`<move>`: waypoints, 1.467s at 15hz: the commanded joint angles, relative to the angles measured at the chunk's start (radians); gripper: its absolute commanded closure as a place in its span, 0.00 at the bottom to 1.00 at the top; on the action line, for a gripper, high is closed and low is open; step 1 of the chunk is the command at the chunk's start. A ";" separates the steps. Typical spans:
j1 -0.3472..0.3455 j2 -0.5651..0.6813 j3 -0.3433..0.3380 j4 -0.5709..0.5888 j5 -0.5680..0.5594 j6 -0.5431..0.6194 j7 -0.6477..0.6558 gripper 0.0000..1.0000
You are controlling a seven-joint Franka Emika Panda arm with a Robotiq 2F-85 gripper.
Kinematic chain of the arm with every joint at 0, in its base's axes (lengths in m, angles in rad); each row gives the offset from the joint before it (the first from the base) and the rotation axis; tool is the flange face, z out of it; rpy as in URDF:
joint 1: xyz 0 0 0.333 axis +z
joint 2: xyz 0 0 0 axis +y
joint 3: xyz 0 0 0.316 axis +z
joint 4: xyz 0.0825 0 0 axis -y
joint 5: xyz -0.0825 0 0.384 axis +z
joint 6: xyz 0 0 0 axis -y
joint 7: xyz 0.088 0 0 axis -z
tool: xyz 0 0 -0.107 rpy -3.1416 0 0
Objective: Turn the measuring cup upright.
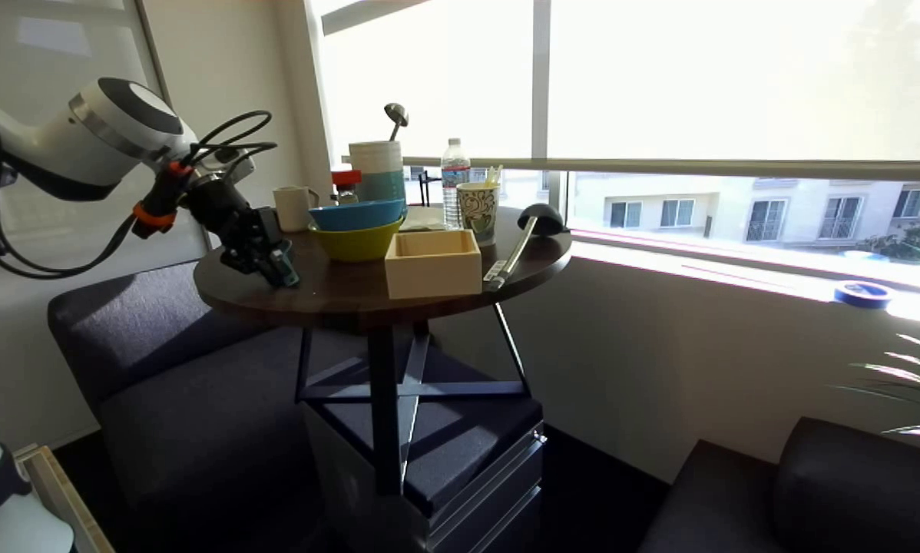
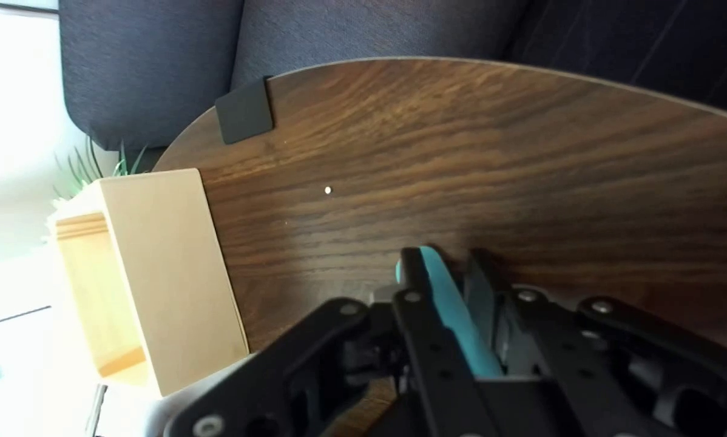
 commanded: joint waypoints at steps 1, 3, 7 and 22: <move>0.017 0.003 -0.022 -0.001 -0.022 0.004 0.014 0.44; 0.019 0.000 -0.030 0.004 -0.011 0.002 0.008 0.31; 0.025 -0.012 -0.061 0.037 0.045 -0.020 -0.036 0.04; 0.033 -0.063 -0.225 0.253 0.643 -0.238 -0.402 0.00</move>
